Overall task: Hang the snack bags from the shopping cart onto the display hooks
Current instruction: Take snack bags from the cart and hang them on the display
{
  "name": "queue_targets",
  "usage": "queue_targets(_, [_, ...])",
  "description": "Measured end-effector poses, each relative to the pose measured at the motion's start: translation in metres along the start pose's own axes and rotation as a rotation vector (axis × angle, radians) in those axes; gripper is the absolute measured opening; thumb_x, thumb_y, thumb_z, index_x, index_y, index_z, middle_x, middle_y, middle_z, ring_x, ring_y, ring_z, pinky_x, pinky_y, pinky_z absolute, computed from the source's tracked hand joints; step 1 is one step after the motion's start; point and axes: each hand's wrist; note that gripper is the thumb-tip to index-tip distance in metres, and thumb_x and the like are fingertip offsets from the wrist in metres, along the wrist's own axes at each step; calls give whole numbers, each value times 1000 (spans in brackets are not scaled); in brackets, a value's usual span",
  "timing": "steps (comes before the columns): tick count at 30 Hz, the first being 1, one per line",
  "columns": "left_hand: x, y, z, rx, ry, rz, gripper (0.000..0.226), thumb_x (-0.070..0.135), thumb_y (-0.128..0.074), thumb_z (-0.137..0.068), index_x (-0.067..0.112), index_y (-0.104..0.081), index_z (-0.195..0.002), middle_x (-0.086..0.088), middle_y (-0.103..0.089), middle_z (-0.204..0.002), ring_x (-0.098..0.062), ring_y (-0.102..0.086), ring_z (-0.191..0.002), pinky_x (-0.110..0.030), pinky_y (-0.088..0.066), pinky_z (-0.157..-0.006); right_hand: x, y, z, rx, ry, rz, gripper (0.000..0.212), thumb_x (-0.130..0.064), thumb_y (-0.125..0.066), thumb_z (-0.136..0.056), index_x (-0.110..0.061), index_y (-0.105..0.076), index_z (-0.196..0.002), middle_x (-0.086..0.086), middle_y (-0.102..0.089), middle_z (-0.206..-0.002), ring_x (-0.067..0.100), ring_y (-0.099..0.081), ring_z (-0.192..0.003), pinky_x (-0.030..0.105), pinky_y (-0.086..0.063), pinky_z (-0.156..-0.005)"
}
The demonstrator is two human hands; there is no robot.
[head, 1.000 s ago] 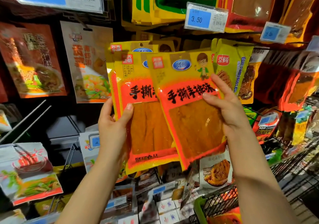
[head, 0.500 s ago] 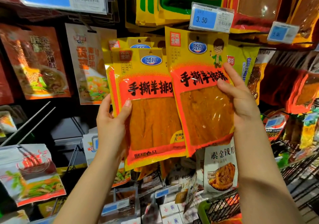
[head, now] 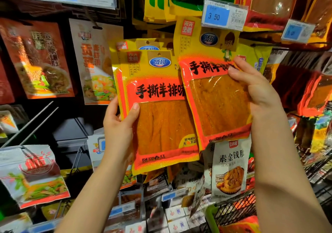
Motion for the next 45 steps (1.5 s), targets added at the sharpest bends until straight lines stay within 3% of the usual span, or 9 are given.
queue_targets(6, [4, 4, 4, 0, -19, 5, 35, 6, -61, -90, 11, -56, -125, -5, -70, -100, -18, -68, -86, -45, -57, -84, -6, 0, 3, 30, -4, 32, 51, -7, -66, -83, -16, -55, -132, -5, -75, -88, 9, -73, -80, 22, -56, -62])
queue_targets(14, [6, 4, 11, -18, -24, 9, 41, 6, -61, -90, 12, -53, -130, -4, -71, -102, -18, -69, -88, -39, -58, -80, -19, -5, 0, 0, -43, 176, 51, -12, -70, -81, -18, -58, -130, 0, -71, -99, 7, -72, -75, 20, -55, -57])
queue_targets(21, [7, 16, 14, 14, -29, 5, 28, 6, -60, -91, 22, -58, -113, -3, -70, -102, -16, -68, -88, -35, -58, -80, -14, -4, 1, 70, -6, 141, 54, -10, -68, -83, -14, -52, -135, -4, -68, -96, 1, -70, -68, 16, -52, -54])
queue_targets(25, [9, 20, 16, 19, -38, 6, 34, 6, -60, -91, 14, -55, -124, -6, -69, -107, -18, -67, -91, -35, -57, -79, -16, -4, 0, 40, -23, 172, 54, -17, -68, -84, -15, -51, -135, -3, -67, -103, 6, -69, -86, 21, -55, -63])
queue_targets(32, [10, 20, 18, 5, -53, 0, 31, 6, -61, -90, 21, -58, -118, -1, -71, -102, -18, -68, -92, -36, -56, -81, -21, -7, -13, 42, -67, 274, 57, -18, -74, -77, -16, -55, -131, 6, -67, -113, 18, -67, -98, 32, -55, -75])
queue_targets(35, [7, 21, 18, 5, -60, -17, 30, 8, -62, -90, 24, -59, -115, -3, -70, -106, -21, -67, -96, -42, -55, -87, -17, -12, -17, 43, -60, 279, 58, -17, -75, -76, -15, -54, -130, 3, -68, -106, 14, -68, -92, 27, -54, -66])
queue_targets(39, [4, 30, 15, 50, -95, -89, 32, 14, -66, -89, 23, -59, -119, -11, -66, -118, -30, -64, -107, -50, -52, -93, -6, -25, -26, 48, -47, 235, 39, -10, -72, -81, -17, -57, -116, -2, -68, -92, 4, -68, -67, 17, -50, -48])
queue_targets(45, [7, 48, 7, 147, -151, -134, 28, 13, -63, -91, 30, -60, -114, -8, -66, -117, -26, -64, -106, -46, -52, -92, 23, -48, -47, 122, 29, 276, 55, -3, -77, -74, -9, -55, -124, 4, -68, -101, 18, -68, -85, 30, -58, -66])
Point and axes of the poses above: each hand's wrist, its own z-axis away from the middle knuckle, its own y-axis out of the back of the hand, x = y × z
